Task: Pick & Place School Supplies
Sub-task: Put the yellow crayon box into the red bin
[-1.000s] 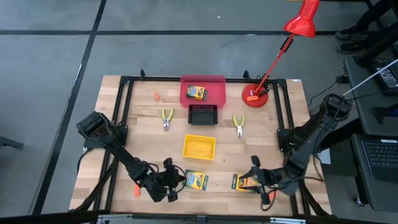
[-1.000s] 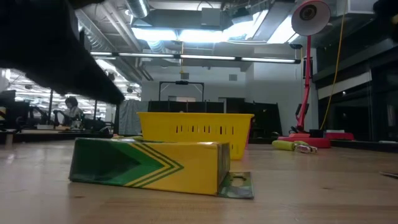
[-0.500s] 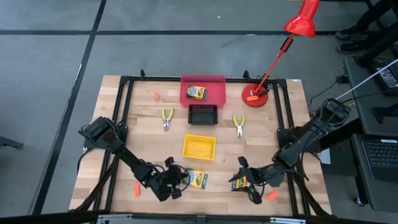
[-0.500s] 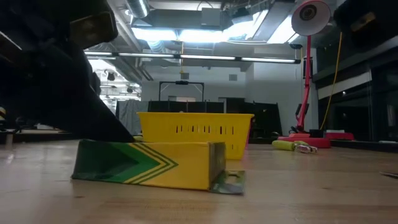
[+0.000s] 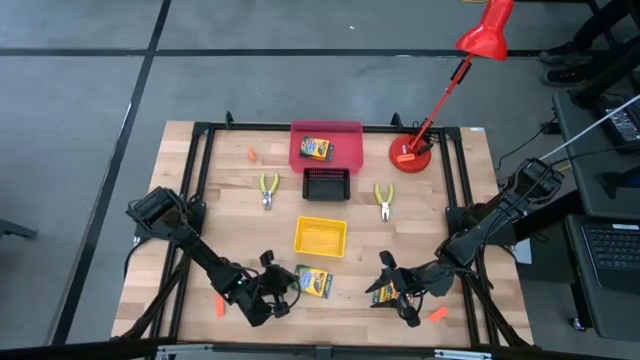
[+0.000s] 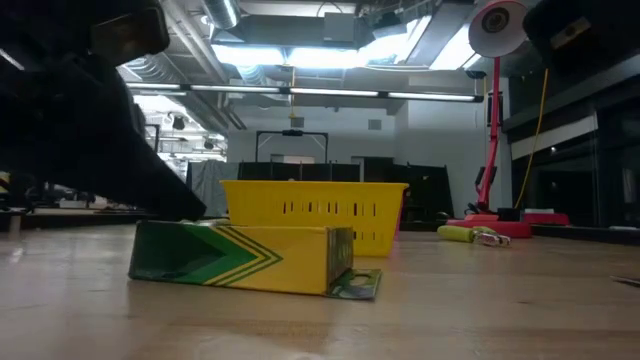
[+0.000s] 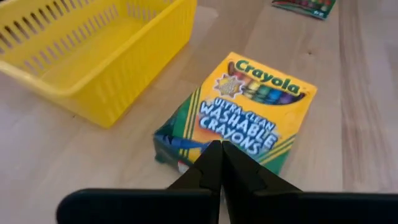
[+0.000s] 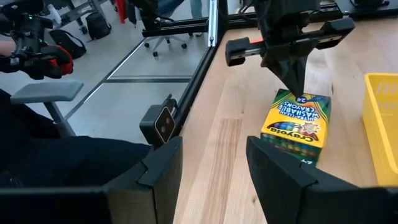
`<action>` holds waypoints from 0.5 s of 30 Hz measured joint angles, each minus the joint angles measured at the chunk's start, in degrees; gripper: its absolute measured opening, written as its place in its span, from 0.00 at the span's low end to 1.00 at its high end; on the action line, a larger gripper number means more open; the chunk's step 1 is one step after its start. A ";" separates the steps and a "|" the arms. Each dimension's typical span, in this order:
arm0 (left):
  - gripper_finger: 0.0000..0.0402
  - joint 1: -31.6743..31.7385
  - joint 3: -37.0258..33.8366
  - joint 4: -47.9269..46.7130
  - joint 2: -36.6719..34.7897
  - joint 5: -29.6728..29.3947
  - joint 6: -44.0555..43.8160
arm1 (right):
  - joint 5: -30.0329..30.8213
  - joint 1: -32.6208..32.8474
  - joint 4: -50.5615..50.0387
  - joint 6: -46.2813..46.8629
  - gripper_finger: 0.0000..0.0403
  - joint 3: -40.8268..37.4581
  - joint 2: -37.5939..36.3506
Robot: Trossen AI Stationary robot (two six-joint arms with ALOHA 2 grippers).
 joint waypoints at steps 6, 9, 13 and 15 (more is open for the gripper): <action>0.01 -0.13 0.00 -1.23 -0.08 0.08 -1.92 | 0.00 0.00 0.00 -0.22 0.45 0.00 0.00; 0.01 -0.17 0.02 -2.08 -0.11 0.31 -3.24 | 0.00 0.00 0.00 -0.24 0.45 0.00 0.00; 0.01 -0.67 0.02 -2.86 -0.17 0.44 -4.65 | 0.00 0.00 0.00 -0.24 0.45 0.00 0.00; 0.01 -0.95 0.02 -3.29 -0.17 0.43 -5.48 | 0.00 0.00 0.01 -0.24 0.45 0.00 0.00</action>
